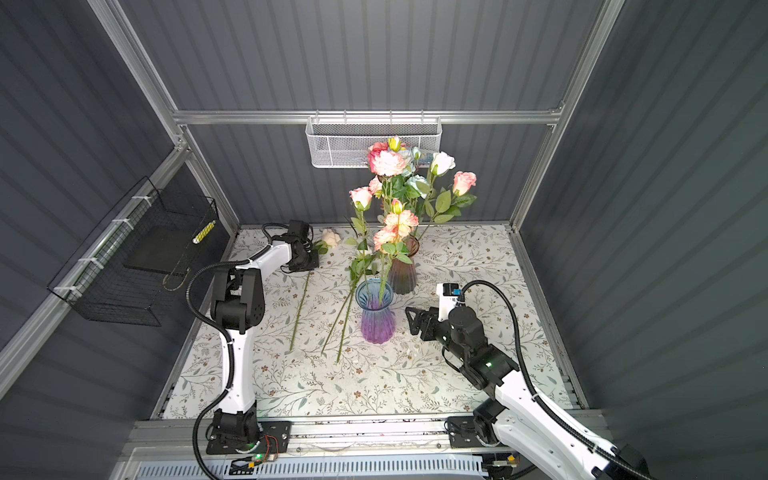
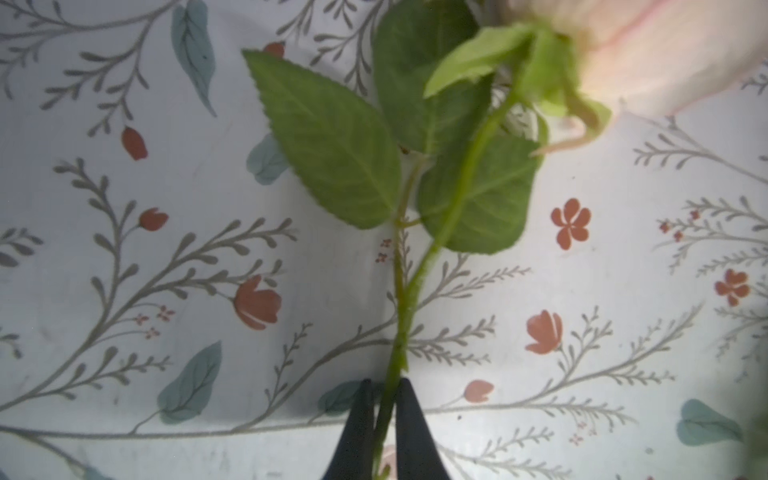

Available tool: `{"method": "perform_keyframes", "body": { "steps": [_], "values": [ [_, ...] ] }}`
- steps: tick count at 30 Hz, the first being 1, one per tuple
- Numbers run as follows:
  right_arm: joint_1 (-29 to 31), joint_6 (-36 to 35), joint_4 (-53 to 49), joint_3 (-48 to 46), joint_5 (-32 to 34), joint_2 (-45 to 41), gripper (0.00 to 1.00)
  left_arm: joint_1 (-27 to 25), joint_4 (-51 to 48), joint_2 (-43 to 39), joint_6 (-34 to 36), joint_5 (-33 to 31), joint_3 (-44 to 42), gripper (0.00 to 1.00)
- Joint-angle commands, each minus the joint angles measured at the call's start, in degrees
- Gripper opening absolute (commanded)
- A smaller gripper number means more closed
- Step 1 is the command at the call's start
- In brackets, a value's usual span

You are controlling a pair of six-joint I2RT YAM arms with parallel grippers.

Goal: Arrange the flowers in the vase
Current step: 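Lower the left gripper onto the cream rose stem and close, then lift the cream rose upright with the left gripper and carry it toward the vases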

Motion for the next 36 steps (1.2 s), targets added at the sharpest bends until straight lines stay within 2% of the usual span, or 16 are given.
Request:
{"method": "perform_keyframes", "body": {
  "steps": [1,4,9,13,17,21,24,27,29,31,36],
  "values": [
    [-0.19,0.12,0.64,-0.53,0.38,-0.57,0.86,-0.17,-3.57,1.89,0.78,-0.77,0.12,0.07],
    [-0.22,-0.28,0.64,-0.48,0.32,-0.57,0.86,-0.16,-3.77,0.53,0.55,-0.77,-0.18,0.02],
    [-0.24,-0.92,0.64,-0.55,0.17,-0.57,0.86,-0.18,-3.24,-4.18,-0.32,-1.39,-2.63,0.0],
    [-0.38,-1.39,0.65,-0.08,-0.35,-0.57,0.86,-0.25,-1.79,-10.81,-1.18,-1.99,-6.43,0.0],
    [-0.5,-1.63,0.91,0.78,-1.82,0.18,0.86,-0.29,2.3,-19.41,-3.29,0.13,-13.4,0.0],
    [-0.59,-1.57,0.17,2.8,-4.52,1.18,0.86,-0.26,10.5,-30.81,-5.92,4.38,-24.57,0.0],
    [-0.67,-1.44,0.58,3.52,-8.91,0.74,0.87,-0.32,18.12,-40.72,-8.89,7.56,-35.39,0.0],
    [-0.73,-0.78,3.39,3.09,-15.6,-0.58,0.88,-0.33,26.49,-51.68,-11.54,11.54,-44.84,0.0],
    [-0.69,-0.53,7.32,2.33,-24.75,-1.25,0.86,-0.42,32.48,-59.06,-13.1,14.58,-50.71,0.0],
    [-0.01,1.62,11.64,1.03,-29.1,-0.91,0.84,-0.79,37.62,-66.89,-13.95,16.84,-56.26,0.0],
    [1.16,2.17,10.38,-1.06,-23.25,-1.93,0.81,-1.64,46.67,-82.5,-14.93,18.98,-64.97,0.0]
  ]
}}
